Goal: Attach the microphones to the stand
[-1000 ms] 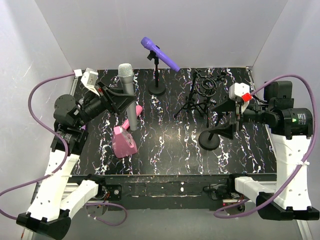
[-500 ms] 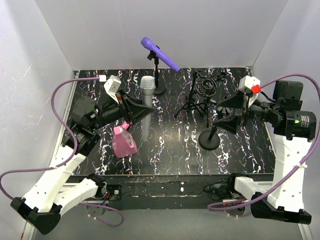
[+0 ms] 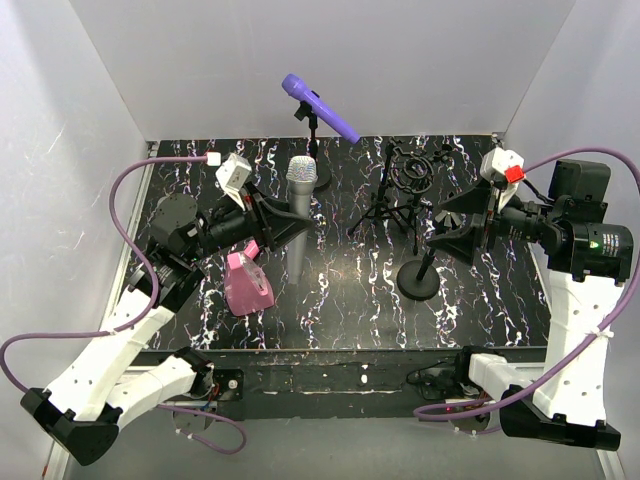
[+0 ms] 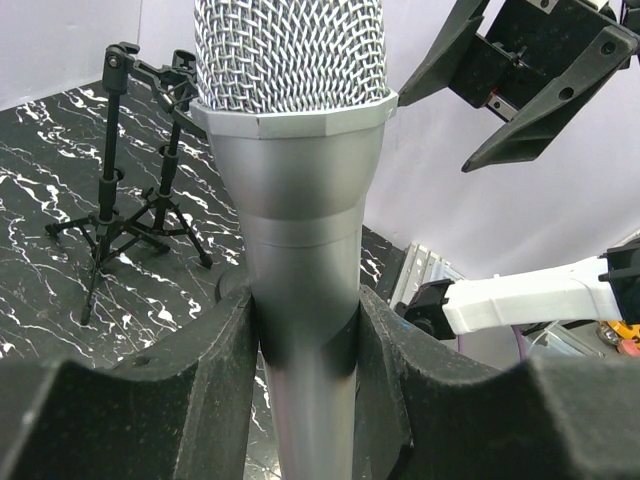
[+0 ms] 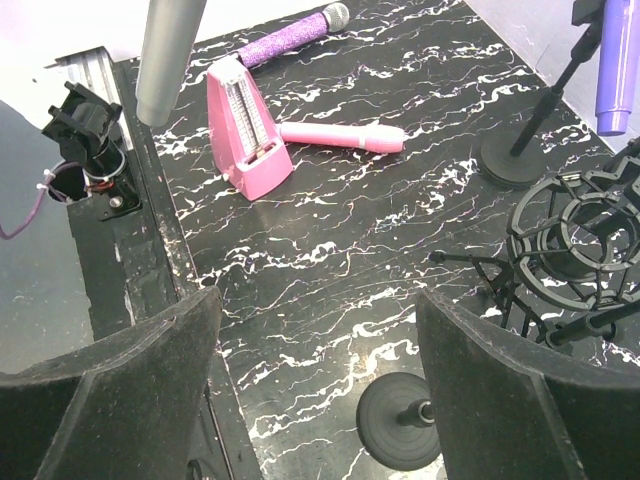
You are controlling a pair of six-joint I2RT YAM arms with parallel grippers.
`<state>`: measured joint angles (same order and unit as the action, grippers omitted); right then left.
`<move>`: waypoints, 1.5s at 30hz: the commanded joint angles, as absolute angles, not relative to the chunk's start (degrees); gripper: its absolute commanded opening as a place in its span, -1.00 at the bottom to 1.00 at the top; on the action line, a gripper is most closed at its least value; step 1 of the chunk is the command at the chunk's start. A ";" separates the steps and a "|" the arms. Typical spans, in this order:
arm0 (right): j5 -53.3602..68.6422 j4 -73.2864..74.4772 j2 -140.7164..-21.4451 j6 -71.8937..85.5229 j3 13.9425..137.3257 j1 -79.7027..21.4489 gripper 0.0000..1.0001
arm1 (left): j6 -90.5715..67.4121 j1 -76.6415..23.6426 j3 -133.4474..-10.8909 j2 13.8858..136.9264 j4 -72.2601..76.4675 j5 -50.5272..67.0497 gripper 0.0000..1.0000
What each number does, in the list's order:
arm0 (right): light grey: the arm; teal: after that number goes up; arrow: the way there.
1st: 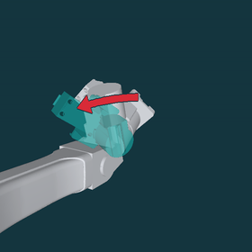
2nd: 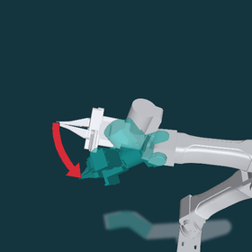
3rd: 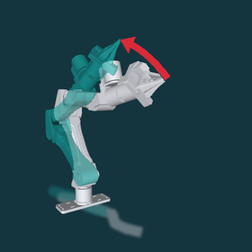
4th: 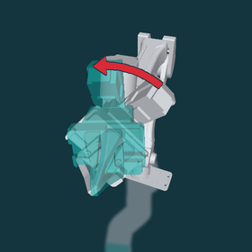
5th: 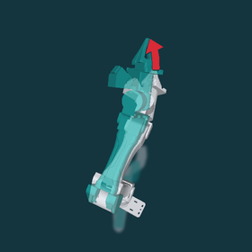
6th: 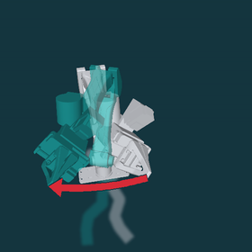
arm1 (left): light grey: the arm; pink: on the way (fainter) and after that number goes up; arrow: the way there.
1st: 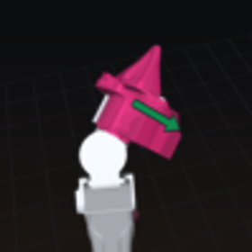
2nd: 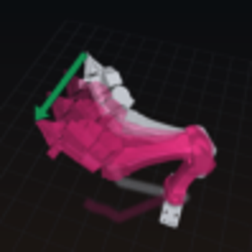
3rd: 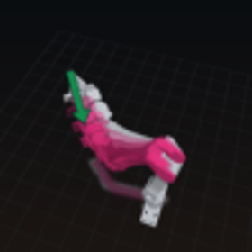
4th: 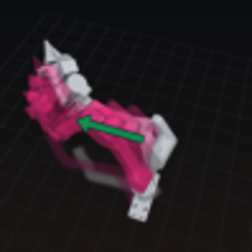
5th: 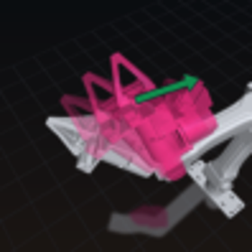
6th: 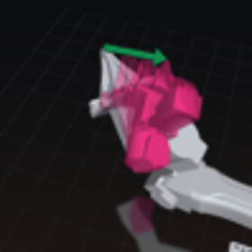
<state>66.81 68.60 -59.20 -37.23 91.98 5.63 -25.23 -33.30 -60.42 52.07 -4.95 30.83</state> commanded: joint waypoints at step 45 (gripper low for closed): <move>52.39 54.76 -57.83 -23.29 91.76 7.56 0.71 | -22.94 -34.01 -57.57 50.71 -6.33 31.82 -1.00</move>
<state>55.09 57.76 -58.48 -24.03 91.96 7.18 -23.77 -33.71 -57.69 51.92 -6.87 31.05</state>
